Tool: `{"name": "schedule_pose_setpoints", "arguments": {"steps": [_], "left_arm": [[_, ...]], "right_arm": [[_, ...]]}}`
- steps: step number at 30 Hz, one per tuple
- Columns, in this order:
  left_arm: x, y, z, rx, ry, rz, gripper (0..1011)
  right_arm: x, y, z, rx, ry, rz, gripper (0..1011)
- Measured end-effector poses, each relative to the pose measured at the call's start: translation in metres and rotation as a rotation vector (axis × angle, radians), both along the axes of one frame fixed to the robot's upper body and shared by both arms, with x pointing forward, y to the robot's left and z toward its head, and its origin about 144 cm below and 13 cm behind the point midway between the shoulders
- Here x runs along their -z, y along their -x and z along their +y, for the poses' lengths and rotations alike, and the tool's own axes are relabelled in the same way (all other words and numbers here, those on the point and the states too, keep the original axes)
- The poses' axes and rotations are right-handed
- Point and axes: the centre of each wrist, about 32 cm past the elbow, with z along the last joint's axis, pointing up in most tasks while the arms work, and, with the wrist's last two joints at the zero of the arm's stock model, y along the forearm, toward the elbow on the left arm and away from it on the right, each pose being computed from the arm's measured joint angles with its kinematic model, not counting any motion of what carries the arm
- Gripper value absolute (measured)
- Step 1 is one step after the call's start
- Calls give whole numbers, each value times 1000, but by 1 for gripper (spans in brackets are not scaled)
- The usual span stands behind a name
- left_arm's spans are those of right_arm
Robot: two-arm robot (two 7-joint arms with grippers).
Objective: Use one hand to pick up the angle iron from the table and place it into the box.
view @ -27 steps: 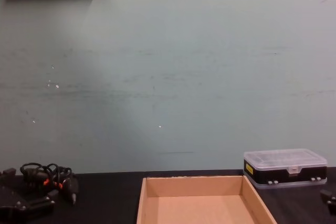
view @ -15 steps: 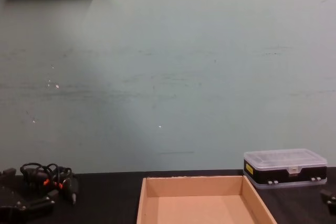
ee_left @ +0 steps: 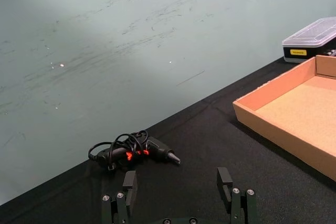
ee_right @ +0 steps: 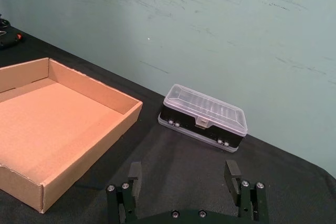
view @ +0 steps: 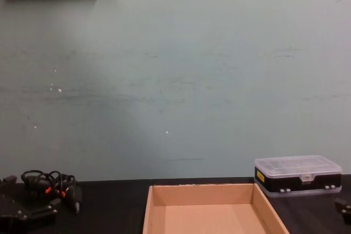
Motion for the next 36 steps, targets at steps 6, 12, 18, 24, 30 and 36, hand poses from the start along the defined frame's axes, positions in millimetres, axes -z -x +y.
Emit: {"name": "schedule_pose_setpoints", "arguments": {"steps": [6, 12, 18, 24, 30, 36], "left_arm": [[0, 0, 0, 0, 0, 0, 1000], [0, 0, 0, 0, 0, 0, 1000], [0, 0, 0, 0, 0, 0, 1000], [0, 0, 0, 0, 0, 0, 1000], [0, 0, 0, 0, 0, 0, 1000], [0, 0, 0, 0, 0, 0, 1000]], "right_arm": [[0, 0, 0, 0, 0, 0, 1000], [0, 0, 0, 0, 0, 0, 1000], [0, 0, 0, 0, 0, 0, 1000], [0, 0, 0, 0, 0, 0, 1000], [0, 0, 0, 0, 0, 0, 1000], [0, 0, 0, 0, 0, 0, 1000]]}}
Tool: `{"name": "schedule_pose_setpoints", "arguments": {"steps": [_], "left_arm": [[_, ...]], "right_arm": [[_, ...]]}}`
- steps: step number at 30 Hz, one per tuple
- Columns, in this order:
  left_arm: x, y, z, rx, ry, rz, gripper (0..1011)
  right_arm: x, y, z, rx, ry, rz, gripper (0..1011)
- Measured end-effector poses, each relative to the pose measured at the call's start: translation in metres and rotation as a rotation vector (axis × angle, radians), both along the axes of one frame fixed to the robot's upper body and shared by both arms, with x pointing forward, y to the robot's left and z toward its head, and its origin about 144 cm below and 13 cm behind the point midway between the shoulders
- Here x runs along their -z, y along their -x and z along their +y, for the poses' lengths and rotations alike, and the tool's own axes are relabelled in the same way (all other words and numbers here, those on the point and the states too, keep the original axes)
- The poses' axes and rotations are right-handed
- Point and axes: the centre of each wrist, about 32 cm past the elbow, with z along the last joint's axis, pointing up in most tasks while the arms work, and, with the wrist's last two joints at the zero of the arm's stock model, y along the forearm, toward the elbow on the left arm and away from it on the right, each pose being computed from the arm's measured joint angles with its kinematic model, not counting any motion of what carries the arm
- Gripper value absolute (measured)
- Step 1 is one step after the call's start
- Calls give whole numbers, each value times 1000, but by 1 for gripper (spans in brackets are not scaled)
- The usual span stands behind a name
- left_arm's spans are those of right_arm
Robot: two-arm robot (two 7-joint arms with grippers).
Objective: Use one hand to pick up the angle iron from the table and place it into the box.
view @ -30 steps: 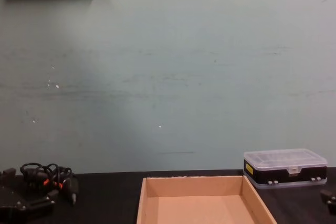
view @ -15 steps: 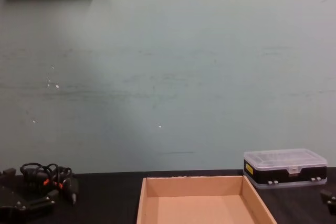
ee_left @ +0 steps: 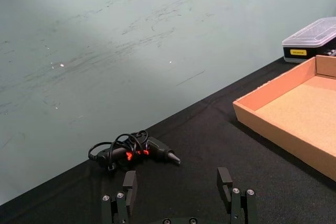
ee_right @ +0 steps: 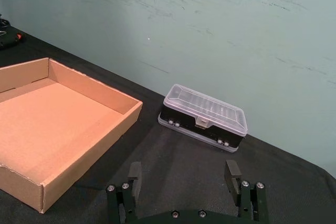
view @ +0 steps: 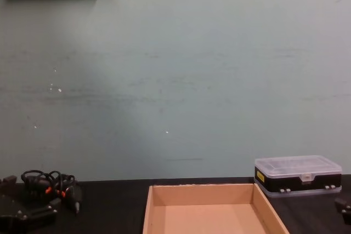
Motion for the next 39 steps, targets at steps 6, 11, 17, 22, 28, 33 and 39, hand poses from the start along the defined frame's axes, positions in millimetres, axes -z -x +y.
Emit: {"name": "schedule_pose_setpoints", "arguments": {"steps": [6, 11, 17, 22, 28, 33, 39], "left_arm": [[0, 0, 0, 0, 0, 0, 1000], [0, 0, 0, 0, 0, 0, 1000], [0, 0, 0, 0, 0, 0, 1000], [0, 0, 0, 0, 0, 0, 1000], [0, 0, 0, 0, 0, 0, 1000], [0, 0, 0, 0, 0, 0, 1000], [0, 0, 0, 0, 0, 0, 1000]], "right_arm": [[0, 0, 0, 1, -1, 0, 1000], [-4, 1, -2, -8, -8, -1, 1000], [-20, 8, -9, -32, -16, -8, 1000], [-38, 13, -14, -61, -18, -11, 1000], [-79, 22, -29, -181, -8, 69, 1000], [-108, 29, -38, -283, 27, 130, 1000], [-140, 34, -44, -409, 89, 223, 1000]]}}
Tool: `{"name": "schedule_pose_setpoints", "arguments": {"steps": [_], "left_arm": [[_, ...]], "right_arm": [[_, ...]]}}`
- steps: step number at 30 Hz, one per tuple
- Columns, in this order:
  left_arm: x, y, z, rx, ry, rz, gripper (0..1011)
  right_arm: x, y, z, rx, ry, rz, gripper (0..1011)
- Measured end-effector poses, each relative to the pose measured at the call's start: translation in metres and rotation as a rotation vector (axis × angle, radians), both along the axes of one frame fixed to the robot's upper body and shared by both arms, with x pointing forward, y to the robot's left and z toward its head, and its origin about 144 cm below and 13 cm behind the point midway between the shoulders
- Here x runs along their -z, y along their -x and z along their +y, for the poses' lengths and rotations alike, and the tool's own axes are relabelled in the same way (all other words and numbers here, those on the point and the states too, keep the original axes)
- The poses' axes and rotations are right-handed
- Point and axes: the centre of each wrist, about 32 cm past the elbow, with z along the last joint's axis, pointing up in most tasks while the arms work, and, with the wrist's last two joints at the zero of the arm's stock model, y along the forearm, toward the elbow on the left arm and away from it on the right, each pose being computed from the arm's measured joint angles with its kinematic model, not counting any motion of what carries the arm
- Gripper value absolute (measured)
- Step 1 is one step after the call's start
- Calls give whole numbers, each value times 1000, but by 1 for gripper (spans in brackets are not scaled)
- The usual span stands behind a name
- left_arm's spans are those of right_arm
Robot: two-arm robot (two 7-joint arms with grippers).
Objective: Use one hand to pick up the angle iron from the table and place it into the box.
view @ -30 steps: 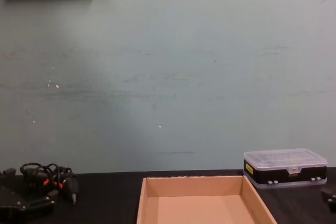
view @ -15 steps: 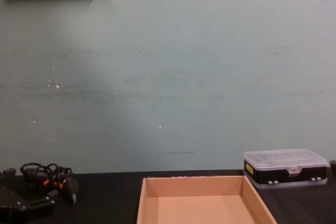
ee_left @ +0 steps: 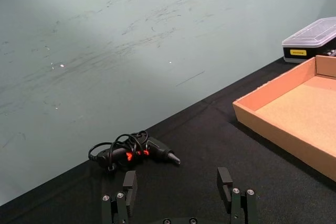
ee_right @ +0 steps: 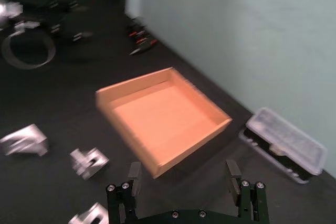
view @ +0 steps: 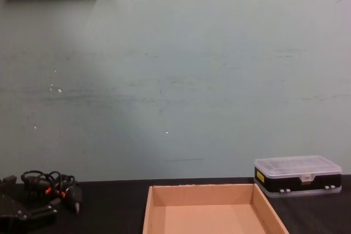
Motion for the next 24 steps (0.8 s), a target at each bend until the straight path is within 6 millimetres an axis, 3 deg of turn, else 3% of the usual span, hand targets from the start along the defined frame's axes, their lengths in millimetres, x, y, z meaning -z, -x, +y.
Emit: {"name": "schedule_pose_setpoints", "arguments": {"steps": [8, 12, 24], "left_arm": [[0, 0, 0, 0, 0, 0, 1000], [0, 0, 0, 0, 0, 0, 1000], [0, 0, 0, 0, 0, 0, 1000]], "right_arm": [[-35, -7, 0, -178, 156, 148, 1000], [-43, -14, 6, -246, 228, 203, 1000], [-42, -33, 35, -427, 416, 352, 1000]]}}
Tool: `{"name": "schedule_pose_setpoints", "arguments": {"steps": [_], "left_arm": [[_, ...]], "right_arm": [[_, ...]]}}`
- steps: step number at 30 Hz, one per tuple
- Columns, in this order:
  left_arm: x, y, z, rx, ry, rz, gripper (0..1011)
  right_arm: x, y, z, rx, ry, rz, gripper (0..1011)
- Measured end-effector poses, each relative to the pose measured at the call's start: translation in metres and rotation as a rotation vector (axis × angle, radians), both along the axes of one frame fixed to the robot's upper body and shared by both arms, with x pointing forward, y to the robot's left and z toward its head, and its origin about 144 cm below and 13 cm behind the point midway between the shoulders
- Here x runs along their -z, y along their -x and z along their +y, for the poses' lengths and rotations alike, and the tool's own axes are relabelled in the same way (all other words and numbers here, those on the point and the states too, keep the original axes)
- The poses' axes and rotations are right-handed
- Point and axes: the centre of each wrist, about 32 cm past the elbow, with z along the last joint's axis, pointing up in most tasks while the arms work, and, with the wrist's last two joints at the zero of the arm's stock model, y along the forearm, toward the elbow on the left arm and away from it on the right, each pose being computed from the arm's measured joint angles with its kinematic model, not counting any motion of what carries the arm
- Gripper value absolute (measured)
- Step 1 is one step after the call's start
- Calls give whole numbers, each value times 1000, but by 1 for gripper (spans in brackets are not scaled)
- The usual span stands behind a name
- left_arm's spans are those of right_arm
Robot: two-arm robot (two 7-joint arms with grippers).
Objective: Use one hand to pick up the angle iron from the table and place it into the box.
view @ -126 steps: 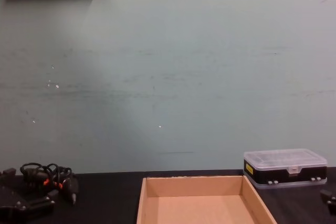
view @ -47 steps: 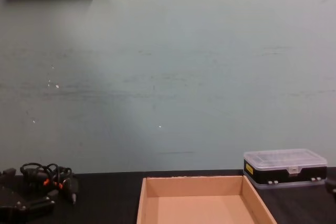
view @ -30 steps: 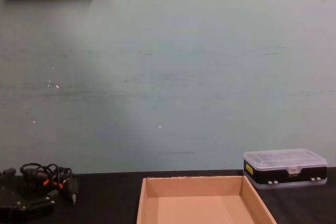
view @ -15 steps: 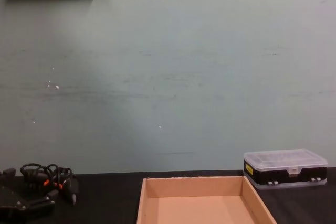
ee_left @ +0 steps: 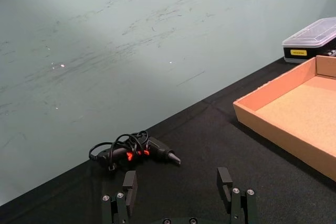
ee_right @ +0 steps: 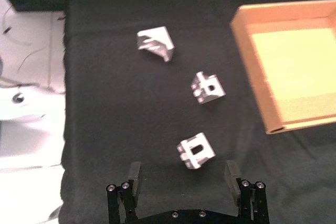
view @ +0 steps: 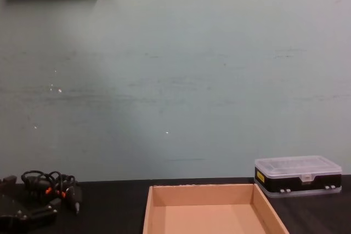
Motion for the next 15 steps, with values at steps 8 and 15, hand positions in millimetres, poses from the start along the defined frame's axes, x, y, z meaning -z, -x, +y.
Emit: {"name": "schedule_pose_setpoints", "arguments": {"steps": [8, 15], "left_arm": [[0, 0, 0, 0, 0, 0, 1000], [0, 0, 0, 0, 0, 0, 1000]], "right_arm": [[11, -11, 16, -65, 70, 51, 1000], [18, -22, 25, -87, 110, 67, 1000]]}}
